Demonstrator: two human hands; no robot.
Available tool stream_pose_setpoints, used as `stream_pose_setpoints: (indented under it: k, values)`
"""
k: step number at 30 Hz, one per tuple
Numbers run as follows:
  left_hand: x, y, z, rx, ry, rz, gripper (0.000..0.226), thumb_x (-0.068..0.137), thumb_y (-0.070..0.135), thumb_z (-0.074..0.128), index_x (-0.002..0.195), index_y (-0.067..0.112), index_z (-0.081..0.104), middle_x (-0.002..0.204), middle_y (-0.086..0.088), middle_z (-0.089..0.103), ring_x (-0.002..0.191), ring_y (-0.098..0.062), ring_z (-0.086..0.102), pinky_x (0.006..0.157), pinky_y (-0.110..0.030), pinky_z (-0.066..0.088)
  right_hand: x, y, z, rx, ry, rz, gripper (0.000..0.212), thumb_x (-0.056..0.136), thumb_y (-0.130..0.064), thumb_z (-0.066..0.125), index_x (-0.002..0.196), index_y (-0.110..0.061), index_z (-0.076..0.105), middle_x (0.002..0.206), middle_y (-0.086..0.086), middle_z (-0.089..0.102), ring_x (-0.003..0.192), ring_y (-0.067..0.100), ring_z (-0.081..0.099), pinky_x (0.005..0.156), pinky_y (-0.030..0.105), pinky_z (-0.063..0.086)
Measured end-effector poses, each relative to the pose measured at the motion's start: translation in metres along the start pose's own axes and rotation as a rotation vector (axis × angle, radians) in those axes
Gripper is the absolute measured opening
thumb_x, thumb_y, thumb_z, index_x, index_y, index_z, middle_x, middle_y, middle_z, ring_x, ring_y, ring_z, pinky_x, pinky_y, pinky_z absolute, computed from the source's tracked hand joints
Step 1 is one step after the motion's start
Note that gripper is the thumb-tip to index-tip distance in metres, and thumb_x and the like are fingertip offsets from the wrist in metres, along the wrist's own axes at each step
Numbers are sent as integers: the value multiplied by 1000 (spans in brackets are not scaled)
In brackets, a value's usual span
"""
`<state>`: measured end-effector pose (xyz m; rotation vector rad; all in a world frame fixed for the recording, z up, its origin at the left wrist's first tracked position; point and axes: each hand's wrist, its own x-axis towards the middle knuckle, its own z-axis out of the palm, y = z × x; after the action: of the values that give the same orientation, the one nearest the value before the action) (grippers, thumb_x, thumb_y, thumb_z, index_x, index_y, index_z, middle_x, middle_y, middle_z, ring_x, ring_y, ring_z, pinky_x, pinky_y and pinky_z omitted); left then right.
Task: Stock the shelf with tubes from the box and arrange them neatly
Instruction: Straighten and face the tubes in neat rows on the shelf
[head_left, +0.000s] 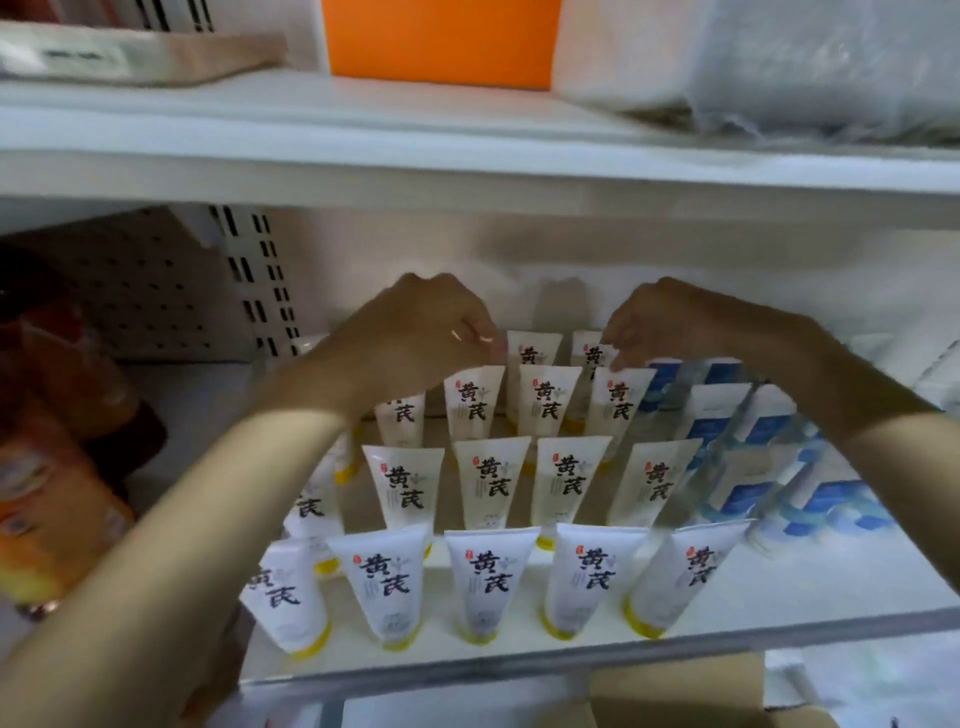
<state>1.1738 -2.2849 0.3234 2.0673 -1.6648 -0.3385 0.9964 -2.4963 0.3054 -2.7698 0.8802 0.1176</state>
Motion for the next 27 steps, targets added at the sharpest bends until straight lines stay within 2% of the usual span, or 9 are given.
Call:
stream_pose_setpoints:
  k: [3,7,9,11,15,18,23,25,27]
  values:
    - [-44,-11,-9,1,3,-75,21,79,46,61,95,33,66,94,16,66,75,6,57,72,-12,45,-4,-37,-6,38,75,-135,30,80,-24,73,107,-13,69,99,-3,71,75,-9,59,72,2,42]
    - [-82,-34,-4,-173,166,-252,19,78,28,71,97,25,71,103,5,69,92,-11,64,93,-30,49,-12,-111,3,183,29,-314,22,80,-29,71,100,-19,73,88,-18,69,77,-15,61,76,1,44]
    - [-95,-43,-2,-212,218,-296,13,79,22,71,84,34,68,97,12,64,92,-8,61,85,-19,49,-13,-141,15,196,-25,-399,25,81,-30,70,102,-18,73,93,-15,70,81,-11,63,81,9,48]
    - [-100,-51,2,-184,227,-338,16,82,21,69,94,31,68,100,16,58,93,-5,56,69,-6,40,-10,-163,30,173,-74,-430,27,81,-31,70,104,-16,72,99,-8,72,84,-6,65,84,17,51]
    - [-98,-64,6,-93,86,-425,37,87,14,64,123,12,59,130,-1,56,115,-16,55,85,-8,34,-4,-187,55,61,-91,-404,34,80,-37,72,105,-14,71,96,-5,72,82,4,66,79,24,52]
    - [-93,-76,8,-36,35,-491,36,84,13,69,120,16,62,125,-2,61,112,-17,58,97,-21,42,-1,-190,65,11,-79,-385,30,78,-37,73,99,-15,72,88,-5,71,76,7,65,73,26,52]
    - [-85,-86,12,131,-83,-486,29,84,19,68,111,27,64,119,2,62,108,-20,58,92,-31,47,2,-187,75,-97,-79,-392,34,78,-38,72,69,-7,63,58,3,49,53,15,45,52,27,32]
    - [-83,-87,13,220,-130,-459,17,84,22,66,101,26,65,114,-3,62,104,-25,59,88,-34,49,2,-186,79,-117,-72,-397,37,79,-38,71,72,-2,61,59,7,44,55,21,46,51,29,30]
    - [-82,-89,15,248,-148,-449,8,85,24,66,92,23,63,110,-5,61,100,-26,59,84,-34,49,5,-184,82,-119,-64,-399,36,79,-39,70,81,-3,65,67,8,56,66,25,57,57,30,39]
